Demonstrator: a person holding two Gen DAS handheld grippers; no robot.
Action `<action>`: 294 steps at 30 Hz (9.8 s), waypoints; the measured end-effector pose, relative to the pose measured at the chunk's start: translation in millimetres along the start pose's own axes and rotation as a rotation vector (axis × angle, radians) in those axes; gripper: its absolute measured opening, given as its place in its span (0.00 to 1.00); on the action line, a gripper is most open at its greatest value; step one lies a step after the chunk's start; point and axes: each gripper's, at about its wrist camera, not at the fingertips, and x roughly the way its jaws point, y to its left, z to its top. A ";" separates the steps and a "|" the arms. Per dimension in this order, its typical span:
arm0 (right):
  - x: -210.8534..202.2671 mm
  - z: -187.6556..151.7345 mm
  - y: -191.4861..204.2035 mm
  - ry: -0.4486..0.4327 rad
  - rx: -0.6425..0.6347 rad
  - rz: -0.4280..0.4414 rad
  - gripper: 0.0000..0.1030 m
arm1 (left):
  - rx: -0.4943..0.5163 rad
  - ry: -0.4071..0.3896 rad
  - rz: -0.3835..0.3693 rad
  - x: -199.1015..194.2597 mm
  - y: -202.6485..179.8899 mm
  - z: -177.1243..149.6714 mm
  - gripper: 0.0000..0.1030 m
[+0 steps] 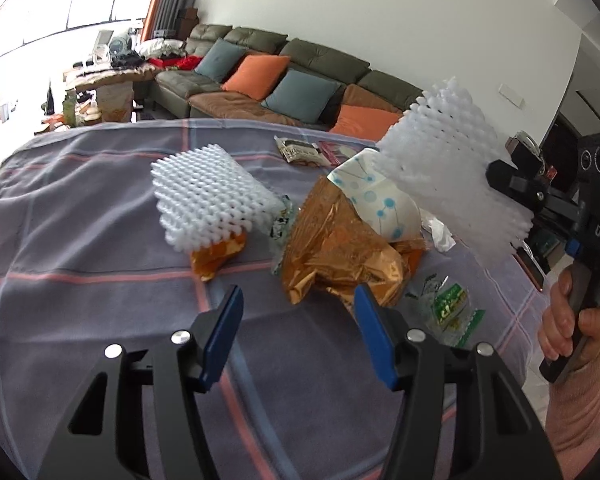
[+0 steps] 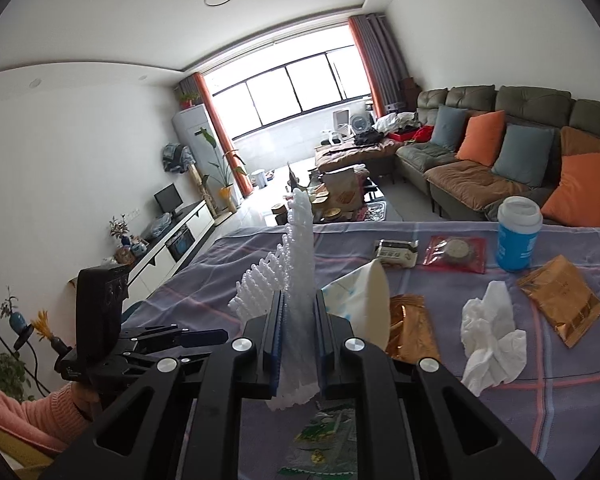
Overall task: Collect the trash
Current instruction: 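Grasp the gold wrapper with the left tool while the right tool grasps a white foam net, then carry wrapper and foam net over the teal bin and release both, then move both open tools back over the table toward the remaining trash, then grasp the white foam net with the left tool while the right tool grasps the dotted cup, then carry foam net and dotted cup to the teal bin and open both tools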
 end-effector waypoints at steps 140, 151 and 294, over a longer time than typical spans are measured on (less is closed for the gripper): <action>114.1 -1.7 150.9 0.071 -0.261 0.070 0.86 | -0.231 -0.324 0.491 -136.5 72.0 -55.8 0.97; 69.5 0.8 49.1 0.016 -0.127 -0.162 0.86 | -0.116 -0.182 0.366 -63.4 44.6 -11.5 0.97; 278.5 -32.8 348.2 0.426 -0.306 0.582 0.04 | -0.751 -0.329 0.602 -296.4 247.4 -182.8 0.12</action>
